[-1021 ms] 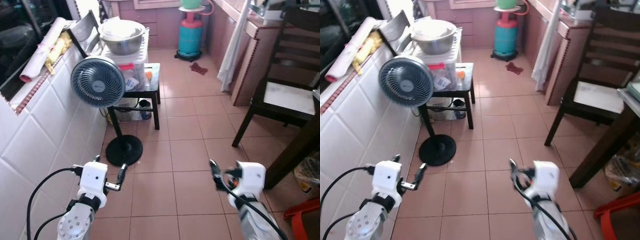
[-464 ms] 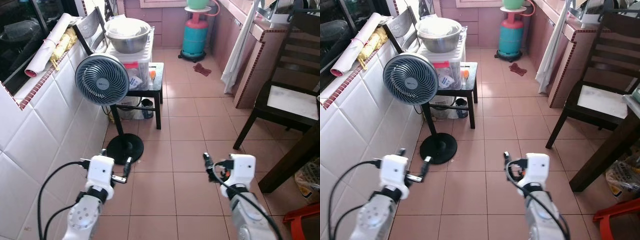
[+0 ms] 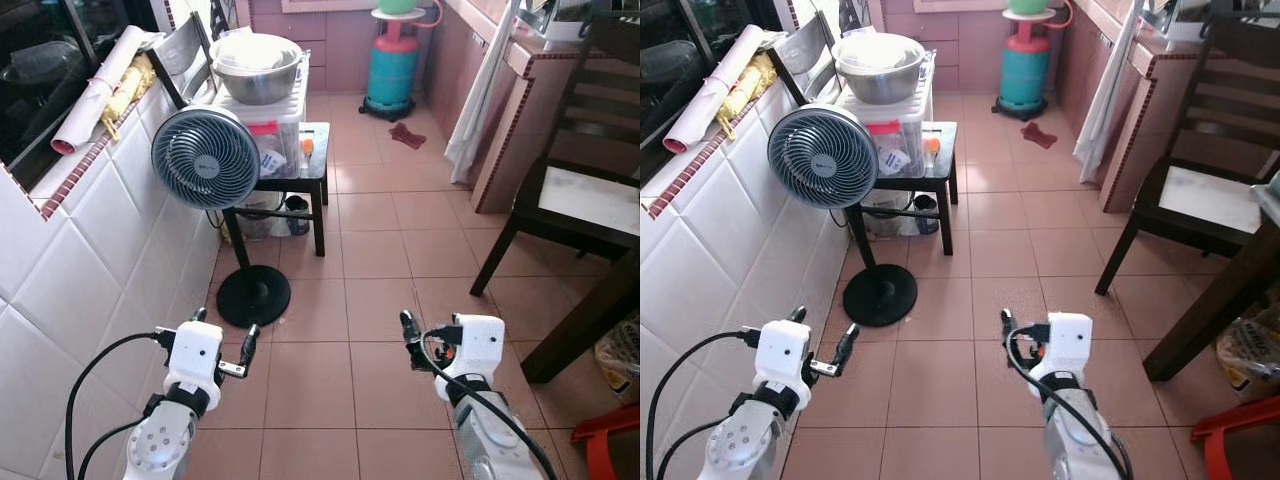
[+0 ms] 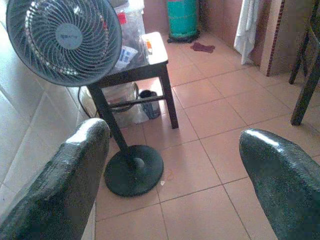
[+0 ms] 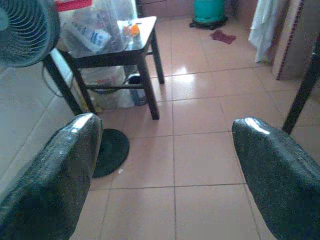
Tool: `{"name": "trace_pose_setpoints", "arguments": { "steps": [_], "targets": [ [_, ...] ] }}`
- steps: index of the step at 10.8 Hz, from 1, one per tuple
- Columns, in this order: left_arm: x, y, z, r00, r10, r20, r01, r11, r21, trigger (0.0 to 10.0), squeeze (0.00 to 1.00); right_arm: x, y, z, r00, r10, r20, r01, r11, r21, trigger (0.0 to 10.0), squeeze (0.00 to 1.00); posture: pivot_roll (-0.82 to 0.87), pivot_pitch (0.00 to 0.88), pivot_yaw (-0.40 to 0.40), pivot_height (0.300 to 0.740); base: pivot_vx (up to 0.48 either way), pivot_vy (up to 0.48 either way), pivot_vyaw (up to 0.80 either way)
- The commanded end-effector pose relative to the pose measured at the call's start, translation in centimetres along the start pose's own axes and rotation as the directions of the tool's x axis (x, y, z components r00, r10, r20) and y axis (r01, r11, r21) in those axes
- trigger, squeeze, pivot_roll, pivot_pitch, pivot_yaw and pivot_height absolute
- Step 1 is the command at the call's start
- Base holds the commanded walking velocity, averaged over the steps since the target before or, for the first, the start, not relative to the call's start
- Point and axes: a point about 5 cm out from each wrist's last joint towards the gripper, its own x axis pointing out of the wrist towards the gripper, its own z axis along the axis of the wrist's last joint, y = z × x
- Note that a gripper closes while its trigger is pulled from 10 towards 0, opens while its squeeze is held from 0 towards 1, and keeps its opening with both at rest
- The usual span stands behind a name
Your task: Setting the table
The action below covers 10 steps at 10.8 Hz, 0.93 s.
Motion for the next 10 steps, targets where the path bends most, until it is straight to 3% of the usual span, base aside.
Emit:
{"name": "trace_pose_setpoints", "arguments": {
  "steps": [1,4,10],
  "targets": [
    [-0.1,0.2,0.3,1.000,0.025,0.010,-0.025,1.000,0.008,10.0,0.00,0.2,0.6,0.0,1.000,0.022,-0.001,-0.022,1.000,0.000,10.0,0.00,0.05,0.038,0.053,0.740,0.000,0.000,0.00],
    [0.4,-0.6,0.2,1.000,0.017,0.016,-0.017,1.000,-0.007,10.0,0.00,0.7,0.4,0.7,0.999,0.033,0.018,-0.032,0.999,-0.012,10.0,0.00,0.03,0.042,0.040,0.740,0.000,0.000,0.00],
    [2.5,0.1,0.9,0.998,0.054,0.040,-0.052,0.998,-0.032,10.0,0.00,0.6,-0.5,1.1,0.999,-0.005,0.035,0.005,1.000,0.000,10.0,0.00,-0.01,0.022,0.054,0.740,0.000,0.000,0.00]
  ]
}}
